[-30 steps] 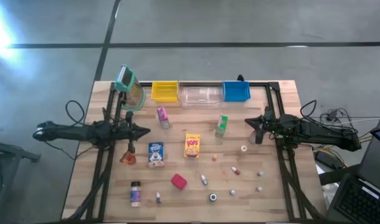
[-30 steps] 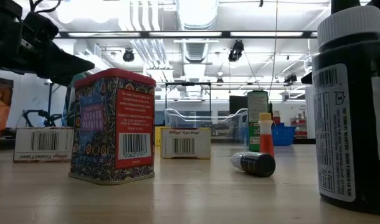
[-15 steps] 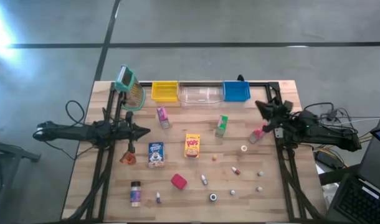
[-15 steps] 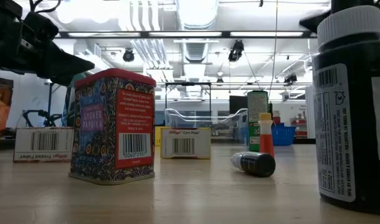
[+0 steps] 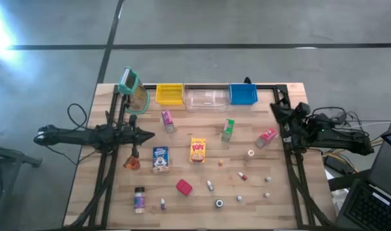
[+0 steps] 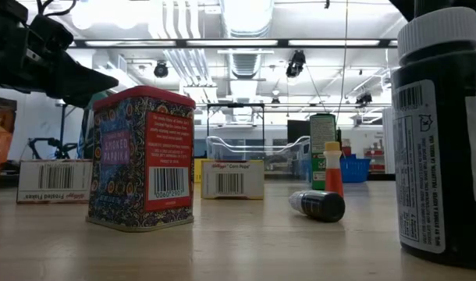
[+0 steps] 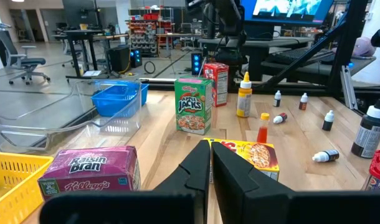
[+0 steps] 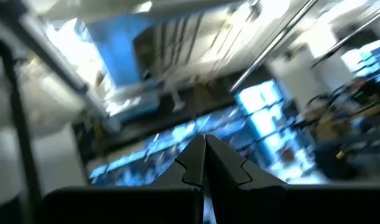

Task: Pick & Place Kitchen Items
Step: Put the green cereal box into the transparent bin

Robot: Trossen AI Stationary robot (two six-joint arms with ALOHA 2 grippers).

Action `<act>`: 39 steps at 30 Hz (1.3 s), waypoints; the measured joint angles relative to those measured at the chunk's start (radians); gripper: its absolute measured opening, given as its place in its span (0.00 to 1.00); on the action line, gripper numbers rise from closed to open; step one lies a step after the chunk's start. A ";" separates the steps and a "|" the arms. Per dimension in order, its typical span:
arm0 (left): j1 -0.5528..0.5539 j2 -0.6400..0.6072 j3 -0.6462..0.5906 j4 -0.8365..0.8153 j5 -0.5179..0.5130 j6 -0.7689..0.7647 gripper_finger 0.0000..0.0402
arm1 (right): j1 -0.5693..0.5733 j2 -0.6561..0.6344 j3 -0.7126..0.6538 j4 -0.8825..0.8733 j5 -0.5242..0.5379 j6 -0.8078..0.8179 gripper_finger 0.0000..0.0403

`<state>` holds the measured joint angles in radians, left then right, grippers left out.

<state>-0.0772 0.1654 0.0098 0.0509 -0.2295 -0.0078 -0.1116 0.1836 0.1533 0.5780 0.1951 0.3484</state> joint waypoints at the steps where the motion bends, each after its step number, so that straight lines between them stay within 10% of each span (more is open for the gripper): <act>1: 0.000 0.000 0.000 0.000 0.000 0.000 0.06 | 0.000 0.019 0.009 -0.002 -0.025 -0.002 0.02; 6: 0.000 0.000 0.000 0.000 0.000 0.000 0.06 | 0.001 0.148 0.115 -0.061 -0.137 -0.008 0.02; 23: 0.000 0.000 0.000 0.000 0.000 0.000 0.06 | 0.009 0.716 0.891 -1.192 -0.087 0.043 0.35; 39: 0.000 0.000 0.000 0.000 0.000 0.000 0.06 | 0.112 0.908 1.074 -1.428 -0.089 0.192 0.32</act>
<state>-0.0769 0.1654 0.0101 0.0509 -0.2295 -0.0078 0.0000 1.0919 1.2273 -0.8499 0.1059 0.5405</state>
